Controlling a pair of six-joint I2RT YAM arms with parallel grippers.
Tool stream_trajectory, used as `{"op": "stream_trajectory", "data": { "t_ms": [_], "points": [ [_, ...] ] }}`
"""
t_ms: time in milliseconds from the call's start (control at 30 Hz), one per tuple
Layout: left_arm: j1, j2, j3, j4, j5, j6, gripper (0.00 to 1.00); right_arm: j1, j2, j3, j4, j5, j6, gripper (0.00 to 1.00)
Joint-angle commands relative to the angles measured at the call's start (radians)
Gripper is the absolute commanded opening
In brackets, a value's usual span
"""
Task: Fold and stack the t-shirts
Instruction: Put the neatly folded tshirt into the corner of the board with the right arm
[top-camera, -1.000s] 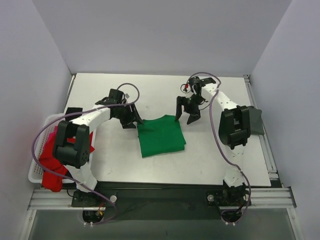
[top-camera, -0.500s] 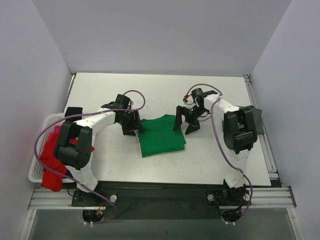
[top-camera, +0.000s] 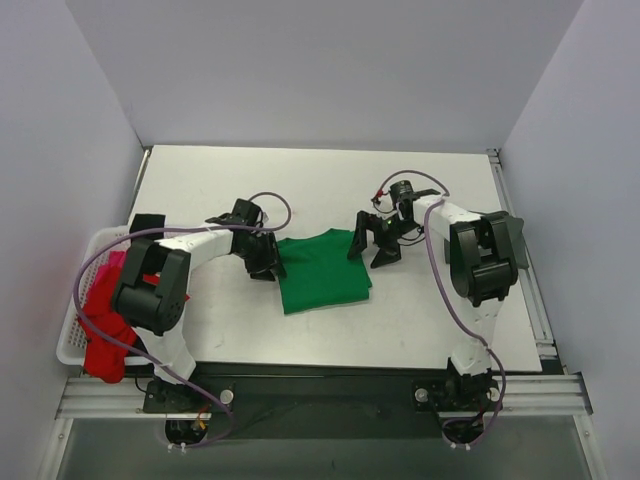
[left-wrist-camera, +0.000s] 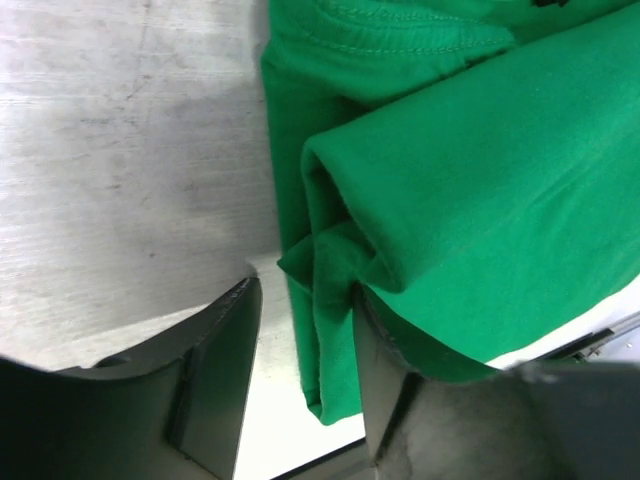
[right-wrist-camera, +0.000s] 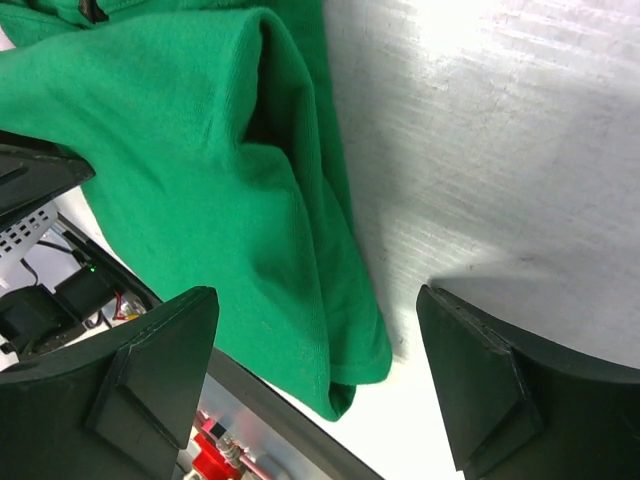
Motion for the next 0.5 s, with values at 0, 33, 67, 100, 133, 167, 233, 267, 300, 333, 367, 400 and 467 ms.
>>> {"op": "stream_trajectory", "data": {
  "t_ms": [0, 33, 67, 100, 133, 167, 233, 267, 300, 333, 367, 400, 467],
  "points": [
    [-0.001, 0.033, -0.014, 0.065, 0.022, 0.010, 0.48, -0.006, -0.019, -0.027, 0.024, -0.043, 0.013, 0.83],
    [-0.001, 0.040, -0.013, 0.064, 0.022, 0.011, 0.43, -0.003, -0.016, -0.040, 0.038, -0.045, 0.023, 0.83],
    [-0.001, 0.045, -0.013, 0.061, 0.024, 0.014, 0.41, -0.002, -0.016, -0.047, 0.046, -0.051, 0.030, 0.83],
    [-0.001, 0.057, -0.011, 0.057, 0.022, 0.016, 0.39, 0.000, -0.015, -0.054, 0.053, -0.054, 0.035, 0.83],
    [0.001, 0.062, -0.011, 0.050, 0.024, 0.022, 0.35, 0.006, -0.013, -0.066, 0.067, -0.054, 0.044, 0.83],
    [0.001, 0.065, -0.010, 0.045, 0.021, 0.023, 0.32, 0.009, -0.015, -0.072, 0.073, -0.056, 0.047, 0.83],
    [0.001, 0.073, -0.011, 0.034, 0.015, 0.026, 0.28, 0.017, -0.013, -0.080, 0.096, -0.059, 0.060, 0.83],
    [0.002, 0.074, -0.011, 0.030, 0.013, 0.033, 0.25, 0.023, -0.013, -0.090, 0.105, -0.060, 0.072, 0.83],
    [0.004, 0.080, -0.013, 0.030, 0.013, 0.036, 0.24, 0.026, -0.010, -0.093, 0.113, -0.062, 0.081, 0.83],
    [0.006, 0.082, -0.014, 0.025, 0.016, 0.037, 0.22, 0.032, -0.006, -0.095, 0.130, -0.066, 0.087, 0.83],
    [0.007, 0.086, -0.016, 0.025, 0.021, 0.042, 0.21, 0.041, -0.006, -0.097, 0.136, -0.066, 0.092, 0.82],
    [0.009, 0.091, -0.016, 0.024, 0.024, 0.043, 0.20, 0.047, 0.002, -0.097, 0.141, -0.068, 0.102, 0.82],
    [0.009, 0.092, -0.019, 0.024, 0.030, 0.048, 0.19, 0.066, 0.013, -0.097, 0.159, -0.068, 0.115, 0.82]
  ]
}}
